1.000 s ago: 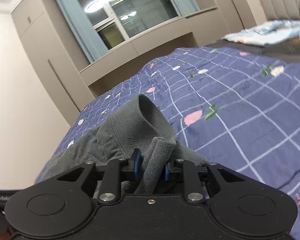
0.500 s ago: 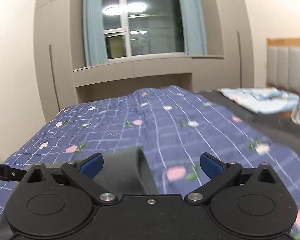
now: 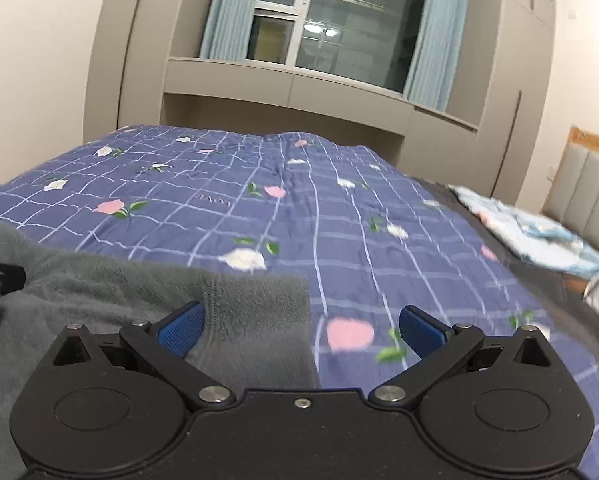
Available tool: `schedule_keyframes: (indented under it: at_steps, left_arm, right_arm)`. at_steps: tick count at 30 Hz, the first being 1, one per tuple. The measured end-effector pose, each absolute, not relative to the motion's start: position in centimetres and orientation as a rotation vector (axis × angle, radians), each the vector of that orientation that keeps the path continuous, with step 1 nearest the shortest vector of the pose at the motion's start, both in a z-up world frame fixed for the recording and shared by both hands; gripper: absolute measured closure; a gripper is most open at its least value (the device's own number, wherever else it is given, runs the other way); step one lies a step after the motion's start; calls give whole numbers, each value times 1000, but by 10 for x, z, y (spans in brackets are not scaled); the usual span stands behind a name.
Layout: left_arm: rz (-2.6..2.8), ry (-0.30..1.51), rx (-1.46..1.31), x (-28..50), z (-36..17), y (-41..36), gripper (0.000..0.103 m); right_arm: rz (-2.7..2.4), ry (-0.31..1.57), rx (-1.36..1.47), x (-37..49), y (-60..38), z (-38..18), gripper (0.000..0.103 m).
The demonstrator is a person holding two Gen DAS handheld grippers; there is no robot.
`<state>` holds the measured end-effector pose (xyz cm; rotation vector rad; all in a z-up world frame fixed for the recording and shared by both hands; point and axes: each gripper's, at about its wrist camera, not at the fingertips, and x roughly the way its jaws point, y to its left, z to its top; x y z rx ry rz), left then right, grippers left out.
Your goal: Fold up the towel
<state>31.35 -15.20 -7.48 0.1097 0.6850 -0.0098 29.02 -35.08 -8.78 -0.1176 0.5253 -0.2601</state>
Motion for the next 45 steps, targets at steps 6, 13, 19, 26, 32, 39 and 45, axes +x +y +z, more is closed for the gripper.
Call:
schedule_keyframes:
  at_steps: [6, 13, 19, 26, 32, 39, 45]
  left_arm:
    - [-3, 669, 184, 313, -82, -169, 1]
    - [-15, 704, 131, 323, -88, -161, 0]
    - [-43, 676, 147, 310, -69, -153, 1]
    - [-137, 706, 100, 268, -58, -148, 1]
    - [-147, 733, 85, 260, -79, -149, 1]
    - [-155, 759, 7, 265, -87, -140, 0]
    - [-149, 751, 12, 263, -86, -139, 0]
  right_arm:
    - [-252, 512, -43, 282, -362, -109, 1]
    - [-222, 511, -30, 291, -368, -120, 1]
    - [-208, 522, 35, 282, -373, -105, 0]
    - [-215, 488, -30, 236, -335, -86, 0]
    - [-216, 558, -4, 228, -334, -106, 0]
    - [-199, 581, 58, 230, -342, -113, 0]
    - [-196, 574, 74, 228, -343, -113, 0]
